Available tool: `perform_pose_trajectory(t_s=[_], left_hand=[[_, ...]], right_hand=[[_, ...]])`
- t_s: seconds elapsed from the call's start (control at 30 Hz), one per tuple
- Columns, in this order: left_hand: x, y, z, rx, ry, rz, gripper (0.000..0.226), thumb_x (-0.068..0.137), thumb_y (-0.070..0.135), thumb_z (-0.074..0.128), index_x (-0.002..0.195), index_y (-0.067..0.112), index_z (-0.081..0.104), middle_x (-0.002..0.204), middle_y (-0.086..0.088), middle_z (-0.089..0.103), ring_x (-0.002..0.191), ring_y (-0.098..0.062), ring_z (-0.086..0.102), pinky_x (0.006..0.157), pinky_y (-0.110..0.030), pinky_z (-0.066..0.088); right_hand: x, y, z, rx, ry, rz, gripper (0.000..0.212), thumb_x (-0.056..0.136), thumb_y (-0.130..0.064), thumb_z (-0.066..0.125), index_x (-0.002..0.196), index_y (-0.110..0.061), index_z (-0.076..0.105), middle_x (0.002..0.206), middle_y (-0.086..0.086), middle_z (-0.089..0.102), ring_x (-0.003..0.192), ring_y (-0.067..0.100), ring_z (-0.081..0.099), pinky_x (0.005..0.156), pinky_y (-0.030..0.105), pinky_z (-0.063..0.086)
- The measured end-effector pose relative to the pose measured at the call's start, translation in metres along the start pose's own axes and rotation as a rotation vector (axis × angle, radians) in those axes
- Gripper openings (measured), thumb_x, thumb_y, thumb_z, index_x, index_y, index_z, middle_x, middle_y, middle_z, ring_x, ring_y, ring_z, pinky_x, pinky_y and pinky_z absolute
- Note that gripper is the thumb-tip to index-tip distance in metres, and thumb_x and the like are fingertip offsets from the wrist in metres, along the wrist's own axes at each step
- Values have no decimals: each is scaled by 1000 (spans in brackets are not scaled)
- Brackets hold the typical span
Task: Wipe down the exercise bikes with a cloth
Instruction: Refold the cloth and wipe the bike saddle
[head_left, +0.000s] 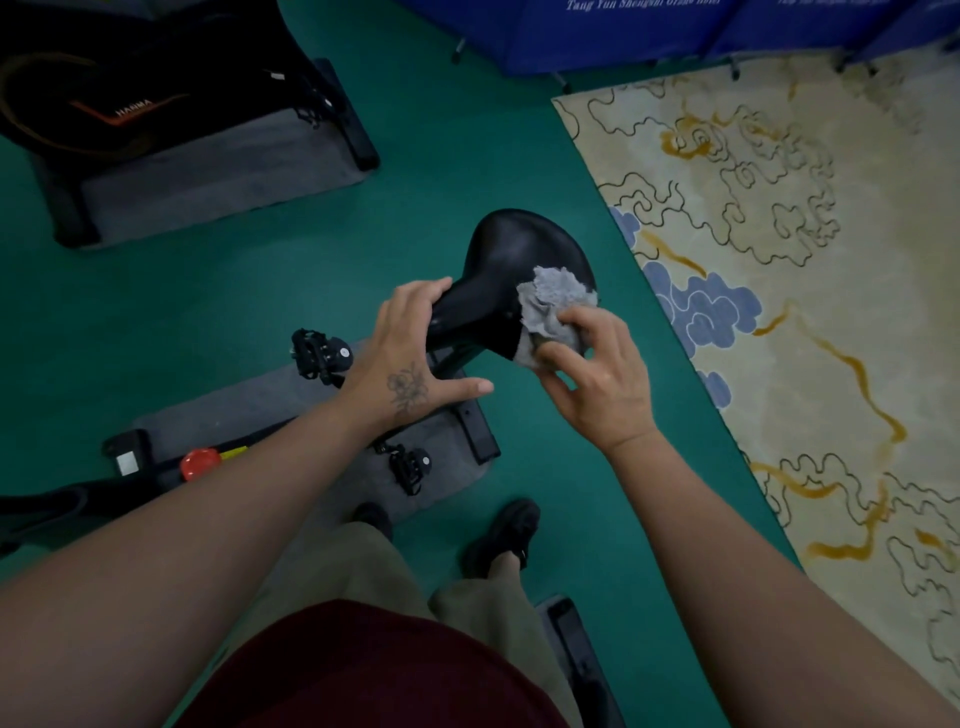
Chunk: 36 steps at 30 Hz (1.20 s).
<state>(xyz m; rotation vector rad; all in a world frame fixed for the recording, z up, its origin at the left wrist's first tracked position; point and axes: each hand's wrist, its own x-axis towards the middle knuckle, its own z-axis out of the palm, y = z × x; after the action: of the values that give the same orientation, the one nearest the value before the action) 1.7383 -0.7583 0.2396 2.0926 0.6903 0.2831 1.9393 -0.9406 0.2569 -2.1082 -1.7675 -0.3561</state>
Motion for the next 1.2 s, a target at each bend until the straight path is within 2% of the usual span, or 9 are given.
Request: perform_pose_trajectory(t_s=[0.13,0.27,0.43,0.63,0.7,0.83,1.0,1.2], left_hand=[[1,-1,1,2,-12,-5,120,71,65,91,164,22,28,158,0,30,148,-22,31,116,-37,32],[2,-2,2,2,-8,-5,123,68,65,93,164,22,29,158,0,30,148,-23,32,117,-38,33],[2,-3,1,4,-16,3,125,67,65,93,164,22,28,157,-1,31,148,-24,32,120,-43,36],[2,-3,0,-10,-37,-1,125,68,68,90,165,22,26,158,3,28,148,-22,30,121,-45,35],[2,-3,1,-12,-32,-5,125,67,68,91,165,22,26,158,2,28,148,-22,30,121,-45,35],[2,-2,2,-12,-6,-9,124,67,65,93,164,22,29,158,1,30,148,-23,31,120,-46,36],[2,-3,1,-9,-18,-1,128,65,65,95,164,22,27,158,-1,29,148,-24,32,121,-44,36],[1,1,-2,-12,-44,-21,127,66,58,96,165,23,25,159,3,26,149,-21,29,119,-38,31]], right_hand=[[-9,9,-3,-25,25,-41,8,94,-13,75,89,-6,74,119,25,65,114,44,59,103,45,50],[11,-11,20,-15,70,-122,5,92,-5,73,88,-8,74,118,23,68,115,42,61,111,44,49],[21,-21,30,17,75,-54,4,90,-5,72,91,-9,74,118,21,67,114,41,60,108,45,49],[-7,17,-1,-27,-23,80,21,86,-24,82,98,-9,75,121,21,62,113,40,55,101,45,45],[-13,22,-7,-18,-29,99,22,88,-23,82,100,-6,74,121,22,60,113,41,55,103,43,44],[-3,11,3,-9,-22,18,17,93,-18,77,102,-4,73,122,21,64,114,44,58,110,44,43],[24,-24,26,32,36,7,13,86,0,75,97,-6,73,118,18,66,112,38,56,107,41,45],[0,-9,10,27,-25,99,18,83,-7,82,98,-10,73,125,17,61,115,38,52,104,42,46]])
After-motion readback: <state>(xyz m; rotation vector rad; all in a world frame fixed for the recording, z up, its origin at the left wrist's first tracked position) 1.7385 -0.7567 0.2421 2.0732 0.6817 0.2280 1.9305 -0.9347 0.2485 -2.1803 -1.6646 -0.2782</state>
